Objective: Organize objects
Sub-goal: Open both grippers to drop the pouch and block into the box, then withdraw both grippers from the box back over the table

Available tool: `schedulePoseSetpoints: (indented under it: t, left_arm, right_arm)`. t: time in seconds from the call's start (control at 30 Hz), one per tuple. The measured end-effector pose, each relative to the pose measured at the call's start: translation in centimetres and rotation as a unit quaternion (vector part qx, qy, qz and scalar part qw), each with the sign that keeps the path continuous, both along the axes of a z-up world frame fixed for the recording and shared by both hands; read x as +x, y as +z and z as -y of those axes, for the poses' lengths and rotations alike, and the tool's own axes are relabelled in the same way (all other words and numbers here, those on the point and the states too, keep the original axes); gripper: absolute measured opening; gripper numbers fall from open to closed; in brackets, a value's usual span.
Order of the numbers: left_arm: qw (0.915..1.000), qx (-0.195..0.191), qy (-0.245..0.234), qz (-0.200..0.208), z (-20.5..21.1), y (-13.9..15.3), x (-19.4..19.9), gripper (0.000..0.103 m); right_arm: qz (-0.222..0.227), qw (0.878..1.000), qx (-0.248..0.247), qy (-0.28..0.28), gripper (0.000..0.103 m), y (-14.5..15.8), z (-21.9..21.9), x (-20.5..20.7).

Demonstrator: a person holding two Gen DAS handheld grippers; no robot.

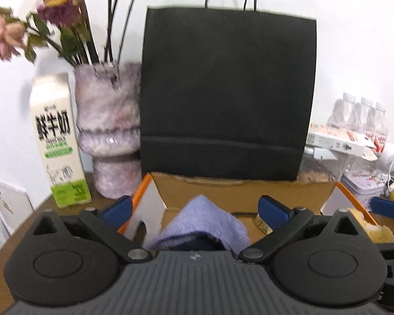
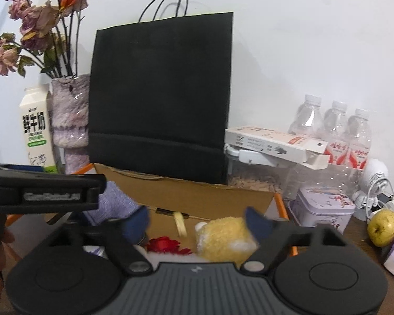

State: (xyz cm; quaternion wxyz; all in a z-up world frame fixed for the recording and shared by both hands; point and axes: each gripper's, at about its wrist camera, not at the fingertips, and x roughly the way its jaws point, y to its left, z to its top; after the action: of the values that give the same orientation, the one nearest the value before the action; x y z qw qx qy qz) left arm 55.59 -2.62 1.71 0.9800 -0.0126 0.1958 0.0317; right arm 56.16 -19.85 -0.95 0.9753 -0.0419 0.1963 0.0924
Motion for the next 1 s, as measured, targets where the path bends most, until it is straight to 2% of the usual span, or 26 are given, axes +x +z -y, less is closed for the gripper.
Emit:
schedulePoseSetpoints:
  t: [0.03,0.63,1.0]
  left_arm:
    - [1.0,0.001,-0.002,0.0,-0.1,0.1,-0.1,0.103]
    - [0.9999,-0.004,-0.01,0.003,-0.9,1.2,-2.0,0.103]
    - [0.9998,0.003,-0.02,-0.008,-0.8,1.4,-5.4,0.103]
  right_arm:
    - [0.003,1.0,0.002,-0.003,0.103,0.1,0.1,-0.1]
    - [-0.003,1.0,0.012,-0.008,0.103,0.9,1.5,-1.1]
    - [-0.008,1.0,0.021,-0.007,0.103,1.3,2.7,-3.8]
